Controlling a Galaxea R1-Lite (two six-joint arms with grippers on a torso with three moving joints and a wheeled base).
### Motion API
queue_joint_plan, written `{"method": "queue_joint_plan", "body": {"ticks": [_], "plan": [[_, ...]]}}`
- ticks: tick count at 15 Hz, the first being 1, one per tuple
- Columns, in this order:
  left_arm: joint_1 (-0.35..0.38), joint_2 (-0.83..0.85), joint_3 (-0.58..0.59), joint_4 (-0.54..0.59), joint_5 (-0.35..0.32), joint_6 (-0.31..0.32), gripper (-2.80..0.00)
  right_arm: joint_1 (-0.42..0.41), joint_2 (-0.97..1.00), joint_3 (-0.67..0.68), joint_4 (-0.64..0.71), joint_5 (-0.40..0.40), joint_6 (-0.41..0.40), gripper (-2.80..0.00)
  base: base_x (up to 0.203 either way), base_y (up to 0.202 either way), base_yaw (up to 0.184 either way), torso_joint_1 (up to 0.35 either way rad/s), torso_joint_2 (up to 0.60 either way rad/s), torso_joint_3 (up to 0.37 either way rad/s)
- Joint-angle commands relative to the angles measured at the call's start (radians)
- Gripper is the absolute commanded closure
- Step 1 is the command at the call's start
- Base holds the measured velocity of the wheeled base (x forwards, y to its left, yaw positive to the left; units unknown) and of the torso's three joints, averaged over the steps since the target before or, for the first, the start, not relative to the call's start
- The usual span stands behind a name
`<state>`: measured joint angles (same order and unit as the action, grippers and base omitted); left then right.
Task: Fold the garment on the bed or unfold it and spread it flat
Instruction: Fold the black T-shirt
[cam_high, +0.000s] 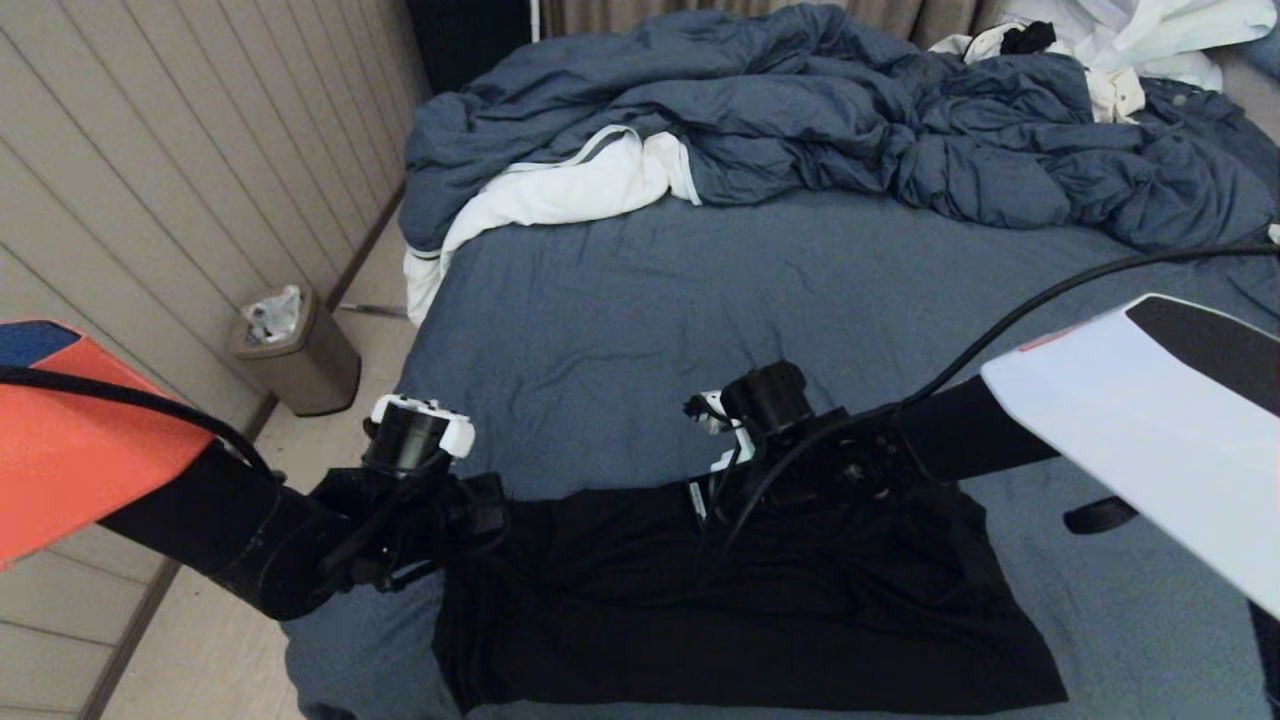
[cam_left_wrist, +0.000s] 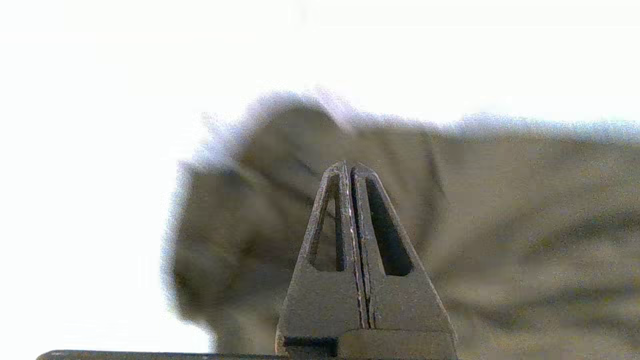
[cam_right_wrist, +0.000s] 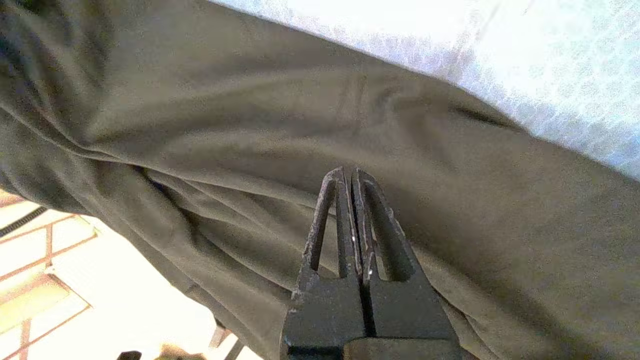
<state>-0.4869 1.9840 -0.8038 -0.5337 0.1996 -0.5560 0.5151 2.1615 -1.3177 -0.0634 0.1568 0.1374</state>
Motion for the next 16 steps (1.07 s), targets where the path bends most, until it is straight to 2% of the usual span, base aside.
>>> {"method": "queue_joint_plan", "body": {"ticks": [1,5,8,13,16], "plan": [[0.043,0.029,-0.01,-0.025,-0.002,0.0,0.0,0.002,-0.024,0.006,-0.001,0.001,-0.001,0.0,0.0,0.0,0.0,0.0,0.0,0.0],[0.044,0.04,0.053,-0.039,-0.003,-0.001,0.0,0.0,-0.037,0.009,-0.001,0.001,-0.001,0.0,0.0,0.0,0.0,0.0,0.0,0.0],[0.024,0.025,0.137,-0.109,0.001,-0.002,0.0,-0.001,-0.037,0.009,-0.001,0.001,-0.001,0.0,0.0,0.0,0.0,0.0,0.0,0.0],[-0.032,-0.053,0.244,-0.147,0.003,-0.009,0.0,-0.001,-0.035,0.009,-0.001,0.0,-0.001,0.0,0.0,0.0,0.0,0.0,0.0,0.0],[-0.09,-0.018,0.275,-0.147,0.0,-0.057,0.0,-0.003,-0.035,0.003,-0.001,0.0,-0.001,0.0,0.0,0.0,0.0,0.0,0.0,0.0]]}}
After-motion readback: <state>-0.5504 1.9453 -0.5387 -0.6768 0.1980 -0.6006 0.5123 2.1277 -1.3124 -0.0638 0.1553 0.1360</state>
